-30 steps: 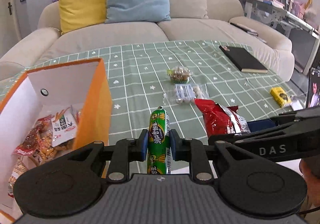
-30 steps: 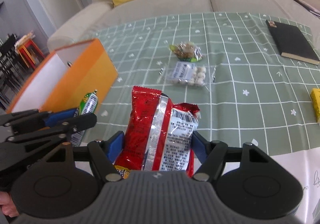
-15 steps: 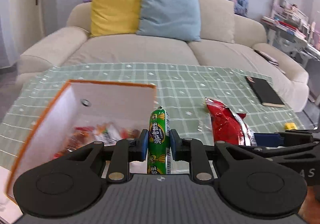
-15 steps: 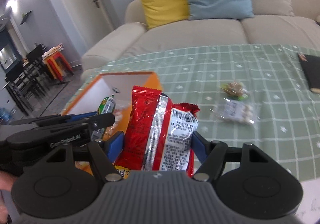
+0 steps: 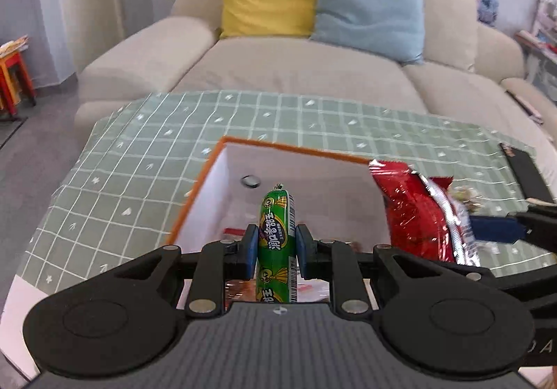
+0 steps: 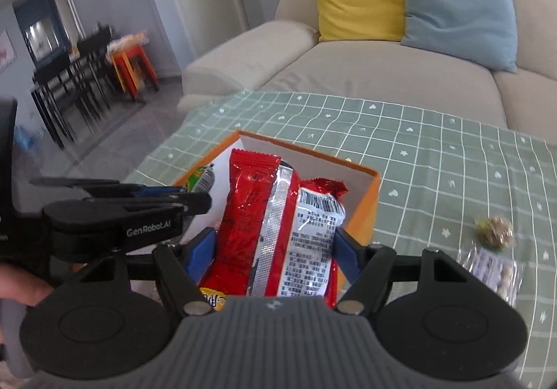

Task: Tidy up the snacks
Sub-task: 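Carry the green sausage and red bag over the orange box with both tools, then open both tools to drop the sausage and red bag into the box, then move both tools back over the egg packet and nut packet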

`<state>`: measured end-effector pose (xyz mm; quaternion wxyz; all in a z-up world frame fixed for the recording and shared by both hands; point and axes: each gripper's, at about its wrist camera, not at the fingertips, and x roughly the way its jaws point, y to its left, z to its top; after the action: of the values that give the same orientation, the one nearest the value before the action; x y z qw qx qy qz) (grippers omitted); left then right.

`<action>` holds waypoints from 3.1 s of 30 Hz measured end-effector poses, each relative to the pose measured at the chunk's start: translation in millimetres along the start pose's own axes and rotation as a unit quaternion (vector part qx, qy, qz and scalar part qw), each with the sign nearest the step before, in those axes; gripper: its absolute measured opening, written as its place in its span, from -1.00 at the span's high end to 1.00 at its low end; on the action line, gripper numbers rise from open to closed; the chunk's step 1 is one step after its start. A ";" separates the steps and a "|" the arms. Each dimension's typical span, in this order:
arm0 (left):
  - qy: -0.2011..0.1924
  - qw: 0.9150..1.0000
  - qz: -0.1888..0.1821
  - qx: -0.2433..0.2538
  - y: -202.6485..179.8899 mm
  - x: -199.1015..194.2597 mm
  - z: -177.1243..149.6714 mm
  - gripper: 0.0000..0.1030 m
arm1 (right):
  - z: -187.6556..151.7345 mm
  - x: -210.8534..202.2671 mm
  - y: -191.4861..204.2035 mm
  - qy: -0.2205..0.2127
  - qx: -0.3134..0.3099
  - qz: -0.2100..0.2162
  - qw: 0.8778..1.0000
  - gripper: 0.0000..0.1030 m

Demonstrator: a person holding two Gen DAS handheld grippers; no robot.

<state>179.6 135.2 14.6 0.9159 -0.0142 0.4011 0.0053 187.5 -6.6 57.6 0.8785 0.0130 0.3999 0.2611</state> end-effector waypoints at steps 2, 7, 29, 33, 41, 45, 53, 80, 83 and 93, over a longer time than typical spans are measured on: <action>0.015 1.000 0.006 0.001 7.3 11.2 3.0 0.53 | 8.2 16.8 5.0 0.012 -0.022 -0.016 1.000 -0.35; 0.058 0.998 0.016 0.020 12.6 38.5 2.9 0.53 | 16.2 51.4 13.6 0.037 -0.098 -0.053 0.993 -0.35; 0.130 0.985 0.037 0.110 11.6 91.8 -12.2 0.52 | -6.2 127.8 33.3 0.120 -0.329 -0.075 0.934 -0.34; 0.147 0.983 0.038 0.103 14.7 98.9 -13.8 0.52 | -8.8 136.1 33.2 0.124 -0.344 -0.085 0.927 -0.34; 0.149 0.981 0.050 0.110 12.0 99.3 -16.1 0.46 | -8.9 131.8 34.1 0.112 -0.339 -0.090 0.930 -0.39; 0.141 0.982 0.054 0.116 9.1 92.8 -15.1 0.33 | -6.9 125.3 31.4 0.102 -0.325 -0.090 0.936 -0.53; 0.101 0.985 0.060 0.128 -3.2 65.6 -16.0 -0.30 | -6.1 100.9 29.2 0.073 -0.301 -0.095 0.946 -0.69; -0.045 0.994 -0.035 0.092 -103.9 -38.5 -48.0 -0.39 | -75.0 -42.8 -72.3 0.007 -0.095 -0.155 0.983 -0.80; -0.044 0.994 -0.052 0.091 -122.5 -38.3 -56.0 -0.39 | -88.1 -51.7 -89.2 0.010 -0.061 -0.176 0.982 -0.80; -0.036 0.993 -0.076 0.077 -159.3 -24.0 -76.9 -0.34 | -131.8 -69.6 -126.6 -0.006 0.025 -0.205 0.978 -0.80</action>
<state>110.2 -26.2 -16.4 0.9260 0.0260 0.3646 -0.0945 112.9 -173.0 -12.9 0.9151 -0.0456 0.3953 0.0649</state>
